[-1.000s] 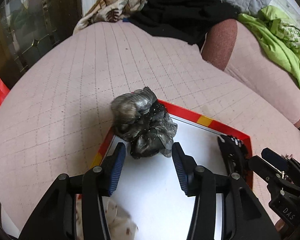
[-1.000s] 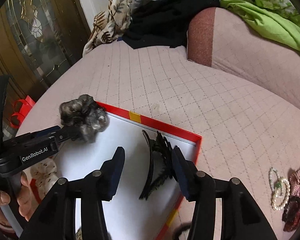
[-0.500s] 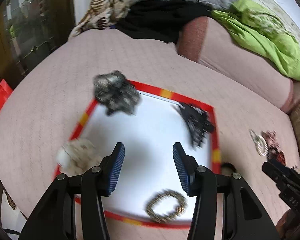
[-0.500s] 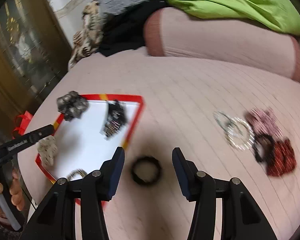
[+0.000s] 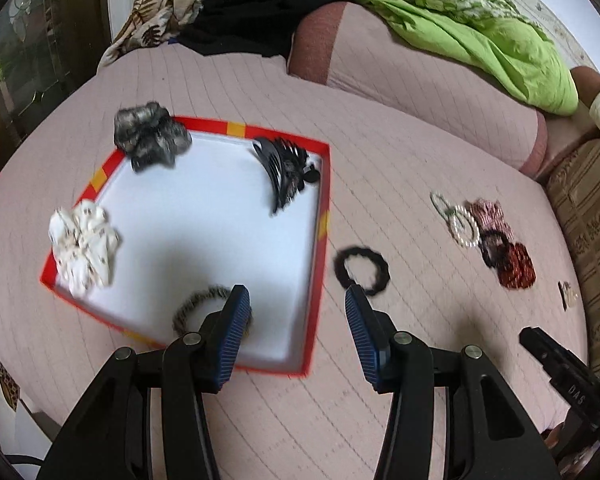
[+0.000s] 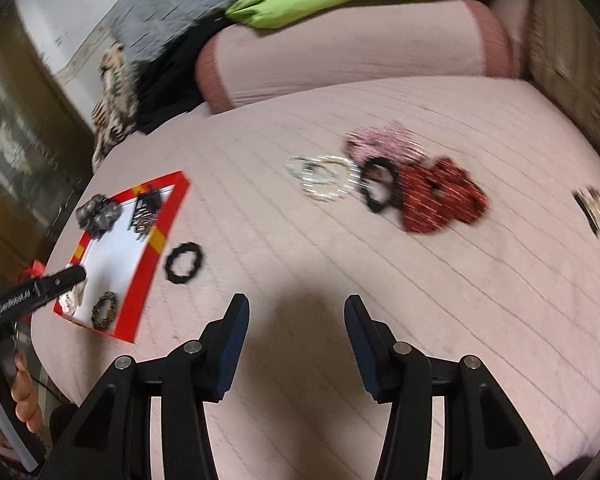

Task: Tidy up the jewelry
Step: 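Grasp black hair tie with left tool while right tool grasps red polka-dot scrunchie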

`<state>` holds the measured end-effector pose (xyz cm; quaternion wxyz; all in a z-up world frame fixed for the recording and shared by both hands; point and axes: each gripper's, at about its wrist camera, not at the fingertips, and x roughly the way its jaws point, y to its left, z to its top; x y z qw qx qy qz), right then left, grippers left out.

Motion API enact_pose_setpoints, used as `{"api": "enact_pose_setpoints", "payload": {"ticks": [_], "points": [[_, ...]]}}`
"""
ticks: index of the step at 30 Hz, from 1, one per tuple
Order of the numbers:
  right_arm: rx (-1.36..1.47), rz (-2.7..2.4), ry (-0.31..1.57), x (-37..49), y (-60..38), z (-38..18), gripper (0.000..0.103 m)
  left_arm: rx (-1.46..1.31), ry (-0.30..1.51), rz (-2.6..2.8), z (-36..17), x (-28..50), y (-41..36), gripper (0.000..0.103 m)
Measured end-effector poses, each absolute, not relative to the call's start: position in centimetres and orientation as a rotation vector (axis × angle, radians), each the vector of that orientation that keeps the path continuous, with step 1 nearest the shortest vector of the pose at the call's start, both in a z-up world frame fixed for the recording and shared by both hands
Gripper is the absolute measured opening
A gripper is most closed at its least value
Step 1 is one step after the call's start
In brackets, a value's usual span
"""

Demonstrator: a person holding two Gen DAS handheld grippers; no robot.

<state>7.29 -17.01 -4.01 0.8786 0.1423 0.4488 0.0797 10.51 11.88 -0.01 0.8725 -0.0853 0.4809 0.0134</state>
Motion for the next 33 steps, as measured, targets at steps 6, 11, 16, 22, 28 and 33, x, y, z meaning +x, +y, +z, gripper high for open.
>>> {"api": "enact_pose_setpoints", "payload": {"ticks": [6,11,16,22,28,33], "points": [[0.359,0.105,0.932,5.7,-20.2,-5.0,0.054,-0.179,1.057,0.031,-1.5,9.3,11.0,0.049],[0.368,0.091,0.927,5.3,-21.0,-5.4,0.054,-0.139,1.06,0.008,-1.6,8.9,9.4,0.049],[0.374,0.073,0.922,5.2,-21.8,-5.9,0.054,-0.074,1.066,-0.035,-1.9,9.2,7.3,0.049],[0.393,0.061,0.923,6.4,-23.4,-6.5,0.054,0.009,1.083,-0.103,-3.6,11.4,4.8,0.049],[0.281,0.134,0.847,11.7,-22.8,-4.6,0.054,0.036,1.103,-0.14,-5.9,14.7,3.3,0.049],[0.17,0.156,0.855,17.1,-21.5,-4.8,0.054,0.046,1.125,-0.157,-7.5,17.1,2.7,0.049]]}}
